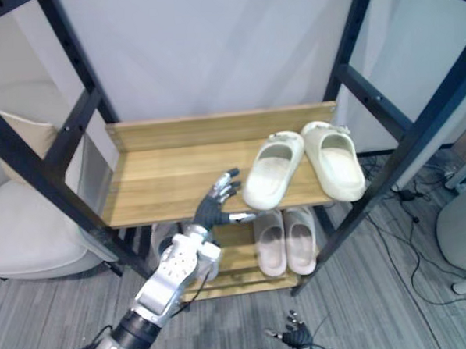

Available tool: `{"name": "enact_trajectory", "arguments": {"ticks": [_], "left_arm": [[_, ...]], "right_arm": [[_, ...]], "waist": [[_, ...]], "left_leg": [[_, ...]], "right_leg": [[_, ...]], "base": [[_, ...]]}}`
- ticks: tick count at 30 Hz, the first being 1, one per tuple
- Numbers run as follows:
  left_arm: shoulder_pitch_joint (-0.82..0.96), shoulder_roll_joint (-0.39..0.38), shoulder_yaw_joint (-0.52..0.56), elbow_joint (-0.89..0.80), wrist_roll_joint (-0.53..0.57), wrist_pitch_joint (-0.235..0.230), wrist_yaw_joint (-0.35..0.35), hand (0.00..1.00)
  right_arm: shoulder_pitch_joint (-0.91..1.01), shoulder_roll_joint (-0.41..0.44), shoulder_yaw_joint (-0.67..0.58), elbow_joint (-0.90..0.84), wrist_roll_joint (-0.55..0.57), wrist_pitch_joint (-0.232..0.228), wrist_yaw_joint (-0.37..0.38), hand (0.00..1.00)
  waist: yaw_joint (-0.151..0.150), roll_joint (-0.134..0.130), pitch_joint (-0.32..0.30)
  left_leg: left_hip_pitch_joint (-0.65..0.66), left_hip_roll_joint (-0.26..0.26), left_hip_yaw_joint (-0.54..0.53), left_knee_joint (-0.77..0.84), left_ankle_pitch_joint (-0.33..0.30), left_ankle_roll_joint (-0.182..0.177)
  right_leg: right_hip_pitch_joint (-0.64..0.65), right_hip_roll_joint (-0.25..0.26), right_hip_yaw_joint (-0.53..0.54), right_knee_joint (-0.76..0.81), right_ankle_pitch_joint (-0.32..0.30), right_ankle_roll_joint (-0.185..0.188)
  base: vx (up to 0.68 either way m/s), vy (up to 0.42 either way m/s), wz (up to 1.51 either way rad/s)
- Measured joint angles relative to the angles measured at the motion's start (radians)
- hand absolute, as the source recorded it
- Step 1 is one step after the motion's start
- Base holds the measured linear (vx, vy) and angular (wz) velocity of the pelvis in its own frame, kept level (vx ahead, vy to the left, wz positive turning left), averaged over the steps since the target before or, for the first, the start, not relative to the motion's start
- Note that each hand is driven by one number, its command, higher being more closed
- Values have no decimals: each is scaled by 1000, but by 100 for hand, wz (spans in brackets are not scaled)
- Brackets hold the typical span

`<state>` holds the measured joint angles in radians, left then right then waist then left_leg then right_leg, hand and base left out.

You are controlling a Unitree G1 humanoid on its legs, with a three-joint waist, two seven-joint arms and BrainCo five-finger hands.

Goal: Organize the slippers on the shoe rack

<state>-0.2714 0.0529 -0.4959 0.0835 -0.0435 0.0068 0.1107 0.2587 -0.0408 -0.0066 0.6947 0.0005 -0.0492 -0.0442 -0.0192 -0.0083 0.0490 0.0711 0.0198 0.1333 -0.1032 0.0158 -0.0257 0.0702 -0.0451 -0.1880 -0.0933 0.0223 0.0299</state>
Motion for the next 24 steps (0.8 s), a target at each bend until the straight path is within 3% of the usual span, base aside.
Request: {"name": "enact_trajectory", "arguments": {"ticks": [7,11,24], "left_arm": [[-82,-9,-44,92,0,-1,9,0],[-138,-39,-61,156,0,0,21,0],[-212,-76,-50,248,0,-5,62,0]], "right_arm": [[-2,2,12,6,1,0,-6,0],[-9,2,12,5,1,-1,-14,0],[-1,2,8,-14,1,0,-15,0]], "waist": [[-10,-13,-5],[-33,-17,-3],[-42,-25,3]], "left_leg": [[0,-1,7,-1,0,0],[0,0,18,-1,-1,-1],[5,13,53,0,-6,-8]], "right_leg": [[-2,-1,5,-2,2,-1],[-6,0,14,-2,2,-1],[-15,12,46,0,7,-6]], "base": [[0,0,-2],[3,-1,-7],[4,-8,-7]]}}
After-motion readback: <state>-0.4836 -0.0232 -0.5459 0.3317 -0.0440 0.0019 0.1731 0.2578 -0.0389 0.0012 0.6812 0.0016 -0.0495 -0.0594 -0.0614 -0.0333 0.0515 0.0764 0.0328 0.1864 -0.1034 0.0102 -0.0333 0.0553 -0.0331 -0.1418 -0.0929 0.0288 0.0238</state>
